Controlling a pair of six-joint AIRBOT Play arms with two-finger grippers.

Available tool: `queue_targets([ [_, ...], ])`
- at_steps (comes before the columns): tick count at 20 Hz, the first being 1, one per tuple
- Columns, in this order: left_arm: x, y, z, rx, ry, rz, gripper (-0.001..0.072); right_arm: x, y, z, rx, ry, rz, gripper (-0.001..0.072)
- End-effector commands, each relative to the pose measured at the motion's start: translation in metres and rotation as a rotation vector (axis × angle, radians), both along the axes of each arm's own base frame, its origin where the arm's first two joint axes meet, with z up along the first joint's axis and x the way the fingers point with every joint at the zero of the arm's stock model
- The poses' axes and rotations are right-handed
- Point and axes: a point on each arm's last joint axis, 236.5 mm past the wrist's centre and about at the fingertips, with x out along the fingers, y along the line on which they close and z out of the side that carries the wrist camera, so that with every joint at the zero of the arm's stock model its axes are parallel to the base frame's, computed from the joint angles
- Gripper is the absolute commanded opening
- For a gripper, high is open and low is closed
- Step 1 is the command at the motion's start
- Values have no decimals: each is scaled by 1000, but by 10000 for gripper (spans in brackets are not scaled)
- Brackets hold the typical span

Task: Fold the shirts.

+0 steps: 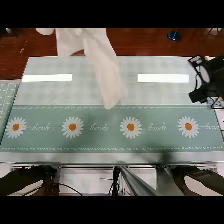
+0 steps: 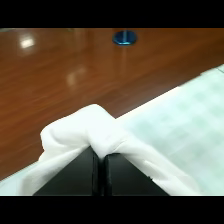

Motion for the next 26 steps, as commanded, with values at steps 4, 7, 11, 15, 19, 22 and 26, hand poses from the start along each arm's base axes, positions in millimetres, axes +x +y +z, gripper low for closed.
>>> queue_targets([
  [4, -37, -103, 27, -110, -134, -212, 29, -25, -29, 24, 135, -141, -163, 405],
  [7, -52, -135, 33, -147, -166, -276, 29, -30, -34, 26, 205, -192, -215, 405],
  [11, -60, -169, 7, -145, -102, -341, 29, -29, -31, 23, 257, -209, -235, 405],
  [15, -52, -179, -15, -94, -79, -339, 30, -26, -28, 22, 274, -216, -229, 405],
  [19, -1, -94, -87, 228, 83, -132, 29, -21, -26, 22, 281, -232, -215, 405],
  [22, 16, 6, -174, 426, 446, 43, 29, -12, -23, 24, 297, -263, -199, 405],
  [26, 11, 87, -269, 456, 820, 150, 29, -8, -17, 23, 326, -276, -190, 405],
])
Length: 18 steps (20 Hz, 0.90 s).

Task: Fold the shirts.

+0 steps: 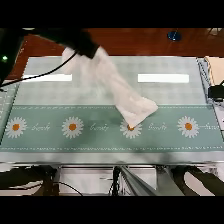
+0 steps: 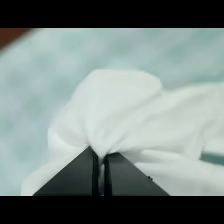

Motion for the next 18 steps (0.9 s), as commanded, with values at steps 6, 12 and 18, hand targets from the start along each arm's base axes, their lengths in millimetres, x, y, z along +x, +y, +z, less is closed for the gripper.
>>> queue_targets([
  [6, -97, 107, -209, 85, 717, 149, 29, 14, 35, -5, 132, -41, 86, 405],
  [12, -89, 77, -222, -135, 681, 113, 94, 25, 75, -17, 276, -33, 218, 405],
  [18, -42, 107, -149, -261, 477, 171, 446, 29, 75, -40, 291, 40, 229, 406],
])
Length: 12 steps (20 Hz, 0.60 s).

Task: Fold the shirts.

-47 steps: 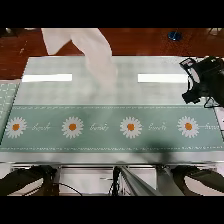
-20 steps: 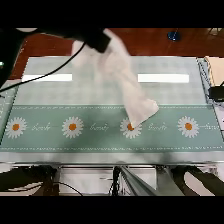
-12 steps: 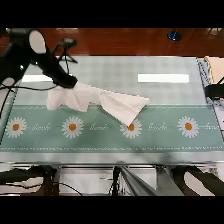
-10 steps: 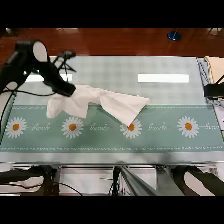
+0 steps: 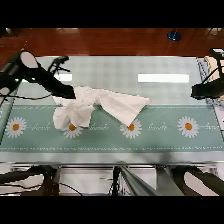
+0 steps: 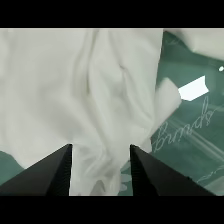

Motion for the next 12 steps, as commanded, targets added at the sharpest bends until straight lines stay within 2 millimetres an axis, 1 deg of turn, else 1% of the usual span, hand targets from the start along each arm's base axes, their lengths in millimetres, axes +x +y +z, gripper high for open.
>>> queue_targets([
  [1, 18, 32, 44, -42, -110, 92, 445, 2, 4, -13, 18, 37, 23, 406],
  [3, 8, 64, 57, -39, -102, 160, 454, 4, 5, -19, 28, 53, 24, 407],
  [4, 0, 80, 60, -39, -88, 197, 483, 5, 8, -24, 43, 64, 28, 407],
  [5, -6, 90, 62, -61, -84, 241, 483, 6, 13, -27, 63, 73, 37, 407],
  [7, -21, 97, 64, -153, -81, 311, 485, 8, 25, -34, 114, 90, 57, 407],
  [8, -31, 99, 60, -185, -70, 334, 546, 8, 28, -36, 128, 95, 65, 407],
  [9, -45, 101, 51, -201, -46, 359, 624, 8, 29, -38, 132, 100, 69, 407],
  [10, -61, 100, 38, -207, -11, 377, 685, 9, 29, -40, 131, 104, 69, 407],
  [11, -75, 97, 25, -212, 17, 380, 720, 10, 29, -41, 131, 104, 72, 407],
  [12, -90, 91, 11, -220, 53, 379, 720, 10, 30, -42, 136, 104, 72, 407],
])
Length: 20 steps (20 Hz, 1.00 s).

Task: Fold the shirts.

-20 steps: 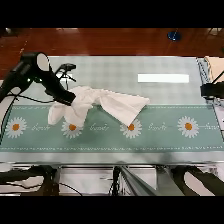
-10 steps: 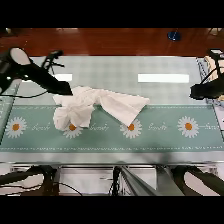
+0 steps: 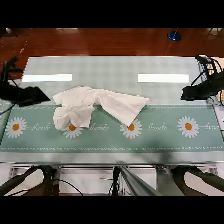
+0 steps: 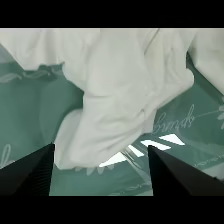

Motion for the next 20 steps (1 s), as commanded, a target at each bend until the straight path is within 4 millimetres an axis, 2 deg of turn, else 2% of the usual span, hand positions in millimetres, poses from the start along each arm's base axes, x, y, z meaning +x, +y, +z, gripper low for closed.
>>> queue_targets([
  [1, -48, -12, -37, -74, 87, 22, 720, 2, 7, -4, 33, 6, 13, 407],
  [3, -71, -22, -62, -105, 162, 20, 720, 3, 11, -4, 47, 1, 18, 409],
  [4, -80, -25, -73, -116, 188, 20, 720, 4, 13, -3, 58, -2, 20, 450],
  [5, -86, -30, -79, -132, 198, 13, 720, 5, 17, -2, 72, -7, 27, 533],
  [6, -87, -34, -83, -148, 198, 21, 720, 7, 21, -1, 89, -16, 29, 543],
  [8, -79, -38, -85, -169, 162, 41, 720, 9, 25, -1, 109, -21, 27, 543],
  [12, -56, -39, -85, -171, 83, 82, 720, 10, 36, -15, 167, 24, 20, 541],
  [16, -55, -56, -96, -157, 100, 24, 720, 20, 71, -27, 342, 63, -4, 540],
  [17, -56, -61, -100, -156, 108, 9, 589, 22, 78, -29, 381, 71, -11, 540],
  [18, -56, -65, -103, -154, 115, -4, 264, 24, 87, -31, 418, 81, -9, 540],
  [19, -57, -67, -105, -153, 121, -12, 57, 25, 93, -32, 455, 88, -15, 540],
  [20, -56, -67, -106, -149, 117, -12, 30, 27, 100, -32, 491, 95, -22, 540],
])
